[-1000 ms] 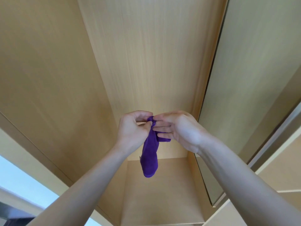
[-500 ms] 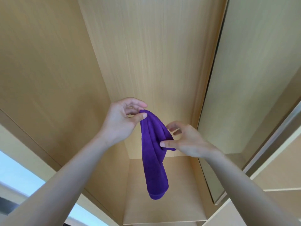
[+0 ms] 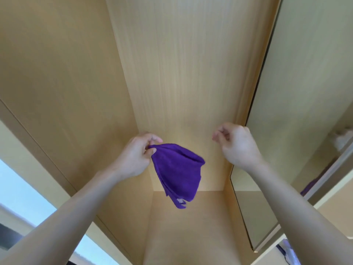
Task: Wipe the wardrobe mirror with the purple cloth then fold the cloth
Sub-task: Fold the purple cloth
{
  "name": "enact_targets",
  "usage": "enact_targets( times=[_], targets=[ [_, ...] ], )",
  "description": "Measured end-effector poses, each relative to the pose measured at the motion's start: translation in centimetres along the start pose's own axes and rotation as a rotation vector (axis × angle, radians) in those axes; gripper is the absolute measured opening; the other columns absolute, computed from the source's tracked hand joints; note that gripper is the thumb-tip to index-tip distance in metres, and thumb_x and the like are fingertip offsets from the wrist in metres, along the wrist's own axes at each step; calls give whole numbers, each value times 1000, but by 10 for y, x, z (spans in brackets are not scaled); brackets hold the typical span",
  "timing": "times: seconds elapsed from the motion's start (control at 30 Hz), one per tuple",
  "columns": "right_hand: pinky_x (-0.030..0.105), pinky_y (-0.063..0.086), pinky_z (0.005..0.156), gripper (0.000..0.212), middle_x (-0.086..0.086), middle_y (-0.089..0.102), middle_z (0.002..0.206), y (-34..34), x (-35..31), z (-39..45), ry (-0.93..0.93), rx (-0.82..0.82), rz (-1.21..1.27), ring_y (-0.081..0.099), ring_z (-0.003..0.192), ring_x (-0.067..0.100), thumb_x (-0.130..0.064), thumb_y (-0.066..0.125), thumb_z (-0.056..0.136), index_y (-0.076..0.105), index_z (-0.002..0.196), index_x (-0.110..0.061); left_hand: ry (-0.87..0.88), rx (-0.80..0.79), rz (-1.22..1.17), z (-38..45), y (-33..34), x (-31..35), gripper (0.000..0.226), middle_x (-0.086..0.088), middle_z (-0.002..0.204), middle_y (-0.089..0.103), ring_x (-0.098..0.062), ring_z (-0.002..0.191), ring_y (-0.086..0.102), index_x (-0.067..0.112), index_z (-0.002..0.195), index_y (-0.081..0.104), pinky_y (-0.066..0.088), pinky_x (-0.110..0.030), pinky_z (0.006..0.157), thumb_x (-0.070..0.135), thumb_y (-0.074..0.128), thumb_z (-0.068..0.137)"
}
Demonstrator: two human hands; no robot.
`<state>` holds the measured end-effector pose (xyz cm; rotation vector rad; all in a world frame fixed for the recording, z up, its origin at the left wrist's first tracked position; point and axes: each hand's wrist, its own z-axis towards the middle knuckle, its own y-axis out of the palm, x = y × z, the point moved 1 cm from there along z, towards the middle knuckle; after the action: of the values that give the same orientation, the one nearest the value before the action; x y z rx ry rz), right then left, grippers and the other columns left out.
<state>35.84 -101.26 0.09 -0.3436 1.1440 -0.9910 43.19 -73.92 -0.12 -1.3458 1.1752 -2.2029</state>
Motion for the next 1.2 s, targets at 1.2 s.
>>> enact_targets(
  times=[1.2],
  targets=[
    [28,58,76,37,5,78,104,-55,-50,79,122,-17,1032,75,94,17,-45,77,86,69,104,-13,-38,186,-1094,116,-76,63,24,-4,103,75,-16,90,73,20,109,55,60,-30,74,27,71,92]
  ],
)
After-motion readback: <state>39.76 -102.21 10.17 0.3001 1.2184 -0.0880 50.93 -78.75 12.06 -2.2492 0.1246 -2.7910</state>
